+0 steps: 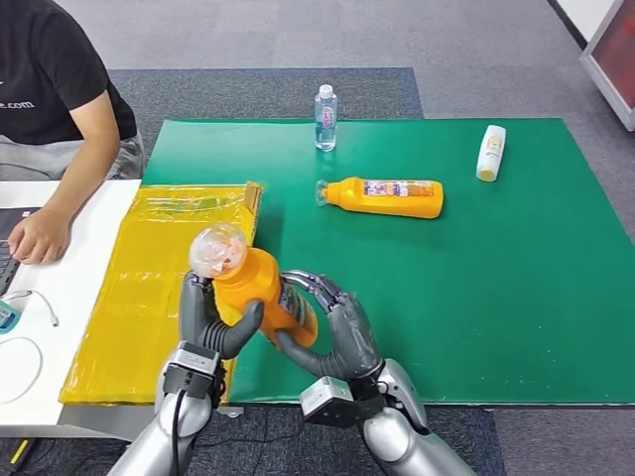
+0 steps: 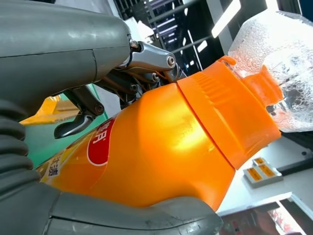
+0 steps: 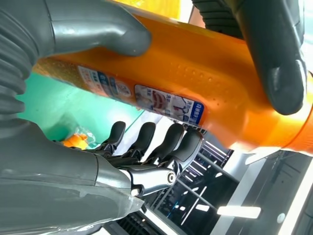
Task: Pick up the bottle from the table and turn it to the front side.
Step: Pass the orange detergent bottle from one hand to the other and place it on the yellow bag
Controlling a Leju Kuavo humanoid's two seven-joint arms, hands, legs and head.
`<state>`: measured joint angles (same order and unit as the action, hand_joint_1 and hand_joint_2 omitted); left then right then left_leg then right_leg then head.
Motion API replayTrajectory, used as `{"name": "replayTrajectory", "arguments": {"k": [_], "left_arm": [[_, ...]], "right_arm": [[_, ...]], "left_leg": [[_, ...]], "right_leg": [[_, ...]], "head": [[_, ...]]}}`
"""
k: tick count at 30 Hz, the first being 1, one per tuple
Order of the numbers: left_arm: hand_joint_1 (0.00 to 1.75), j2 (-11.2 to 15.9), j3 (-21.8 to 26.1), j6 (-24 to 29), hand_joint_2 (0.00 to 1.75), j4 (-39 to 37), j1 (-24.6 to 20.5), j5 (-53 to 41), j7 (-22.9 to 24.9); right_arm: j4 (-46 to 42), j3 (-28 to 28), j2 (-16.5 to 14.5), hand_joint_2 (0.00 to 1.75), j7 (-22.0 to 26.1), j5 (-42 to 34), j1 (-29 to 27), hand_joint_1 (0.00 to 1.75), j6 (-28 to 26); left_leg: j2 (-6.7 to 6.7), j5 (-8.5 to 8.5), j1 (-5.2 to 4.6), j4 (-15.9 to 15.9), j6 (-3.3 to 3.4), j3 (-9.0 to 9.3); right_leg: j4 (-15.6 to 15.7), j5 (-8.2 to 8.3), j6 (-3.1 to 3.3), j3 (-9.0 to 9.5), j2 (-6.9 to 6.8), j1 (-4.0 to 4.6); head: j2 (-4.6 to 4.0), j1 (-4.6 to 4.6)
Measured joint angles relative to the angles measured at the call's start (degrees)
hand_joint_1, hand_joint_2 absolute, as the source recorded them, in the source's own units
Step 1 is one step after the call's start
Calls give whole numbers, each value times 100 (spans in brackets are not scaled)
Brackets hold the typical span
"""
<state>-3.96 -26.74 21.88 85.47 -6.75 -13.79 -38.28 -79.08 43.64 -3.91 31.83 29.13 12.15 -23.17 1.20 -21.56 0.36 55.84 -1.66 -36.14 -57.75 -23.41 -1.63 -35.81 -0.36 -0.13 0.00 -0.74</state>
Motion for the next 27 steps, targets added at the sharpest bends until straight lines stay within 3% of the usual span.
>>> {"name": "replayTrajectory", "arguments": {"k": [27], "left_arm": [[175,186,287,580,175,494,6,-573,-3]], "right_arm": [[-21,56,-108,175,66,-269,-32,175,-32]], "left_leg": [[0,1,0,0,-2,-1]], "right_leg": [[0,0,0,-1,0,0]], "head": [[0,1]]}}
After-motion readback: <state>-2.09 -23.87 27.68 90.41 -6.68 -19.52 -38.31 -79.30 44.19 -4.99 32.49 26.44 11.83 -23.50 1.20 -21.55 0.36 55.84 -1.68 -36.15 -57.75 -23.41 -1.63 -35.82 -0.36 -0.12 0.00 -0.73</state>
